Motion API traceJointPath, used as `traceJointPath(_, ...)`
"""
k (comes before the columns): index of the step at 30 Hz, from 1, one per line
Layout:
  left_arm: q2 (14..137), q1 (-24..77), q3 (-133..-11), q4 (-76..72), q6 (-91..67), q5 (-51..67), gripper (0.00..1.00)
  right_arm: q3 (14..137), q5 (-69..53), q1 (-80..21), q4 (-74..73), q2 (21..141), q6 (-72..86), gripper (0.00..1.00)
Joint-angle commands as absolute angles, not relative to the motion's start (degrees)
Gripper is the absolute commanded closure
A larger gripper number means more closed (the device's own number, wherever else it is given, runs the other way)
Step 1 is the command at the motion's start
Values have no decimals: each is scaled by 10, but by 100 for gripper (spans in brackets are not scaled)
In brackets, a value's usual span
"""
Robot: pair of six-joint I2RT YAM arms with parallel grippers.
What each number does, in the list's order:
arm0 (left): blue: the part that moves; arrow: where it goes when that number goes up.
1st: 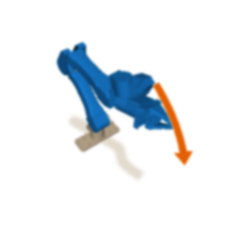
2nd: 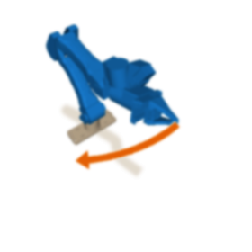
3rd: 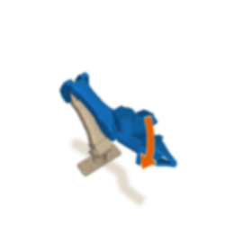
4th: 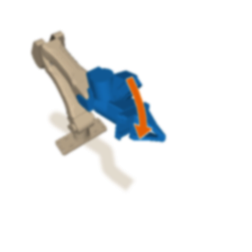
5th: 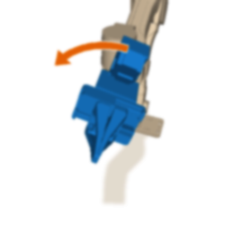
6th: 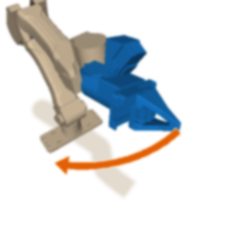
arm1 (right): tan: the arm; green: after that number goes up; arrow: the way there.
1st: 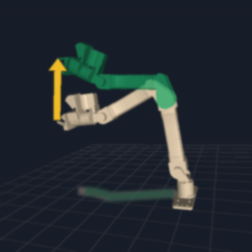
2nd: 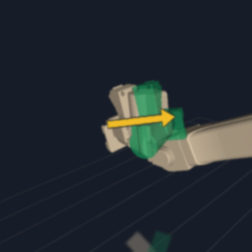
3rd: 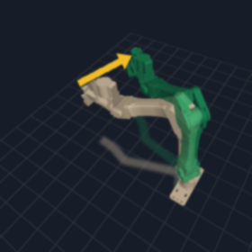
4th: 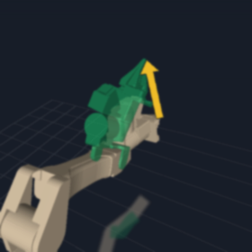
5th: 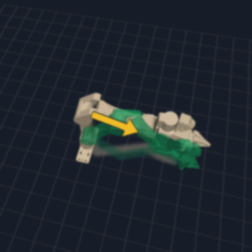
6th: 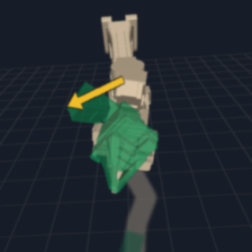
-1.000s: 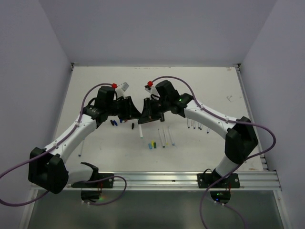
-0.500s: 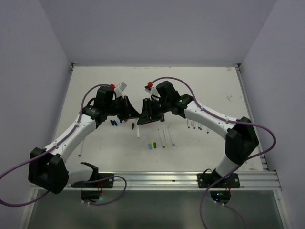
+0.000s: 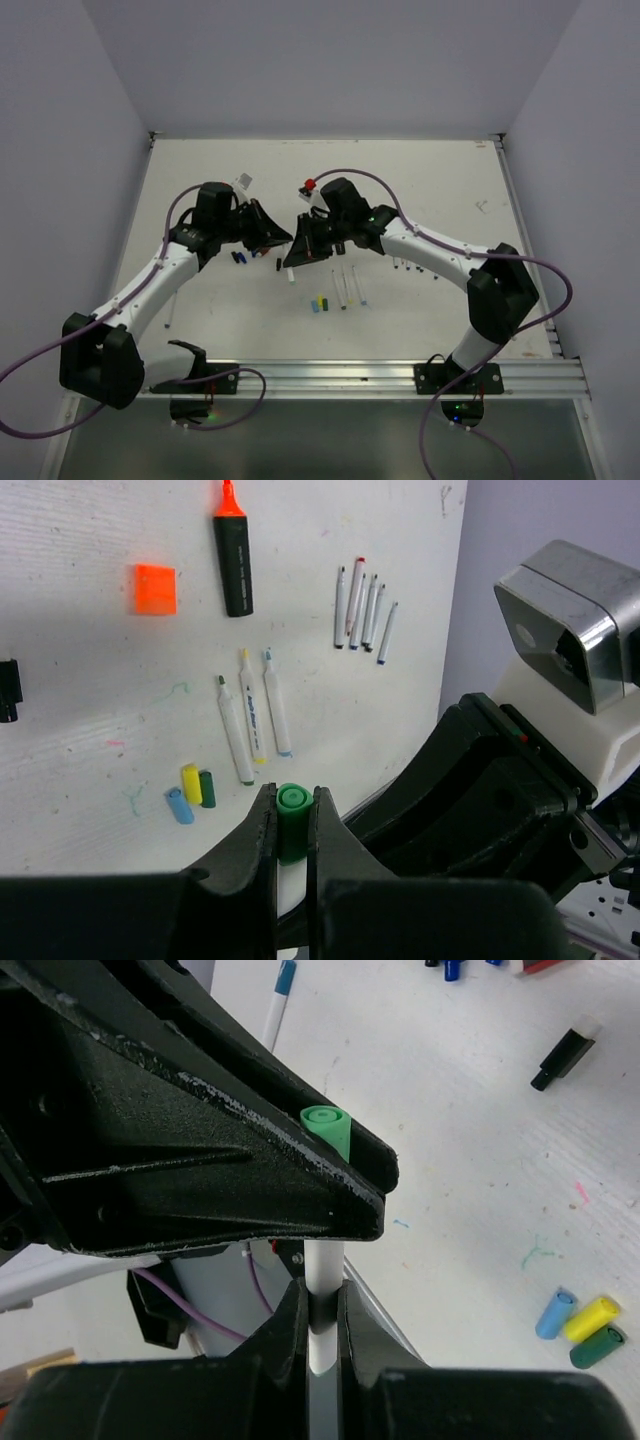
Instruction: Open the pen caps
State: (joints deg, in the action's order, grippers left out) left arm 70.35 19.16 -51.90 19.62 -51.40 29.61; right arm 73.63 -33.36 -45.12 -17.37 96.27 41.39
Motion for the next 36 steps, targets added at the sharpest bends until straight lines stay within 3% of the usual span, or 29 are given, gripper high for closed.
traceJointPath(1, 688, 177, -507, 118, -611, 323, 100, 741, -308, -468, -189, 967, 403, 100)
traceJointPath(11, 778, 155, -640, 285, -599, 225, 100, 763, -171, -548, -385, 961, 288, 100)
traceJointPath(17, 826, 120, -682, 252, -558, 242, 100, 704, -170, -564, -409, 924, 286, 100)
traceJointPath(21, 824, 121, -658, 207, -499, 295, 100, 689, -141, -522, -416, 880, 301, 100)
traceJointPath(27, 785, 184, -587, 336, -354, 242, 100, 651, -124, -393, -426, 845, 278, 100)
traceJointPath(36, 740, 286, -439, 267, -357, 276, 100, 635, -21, -355, -426, 891, 218, 100)
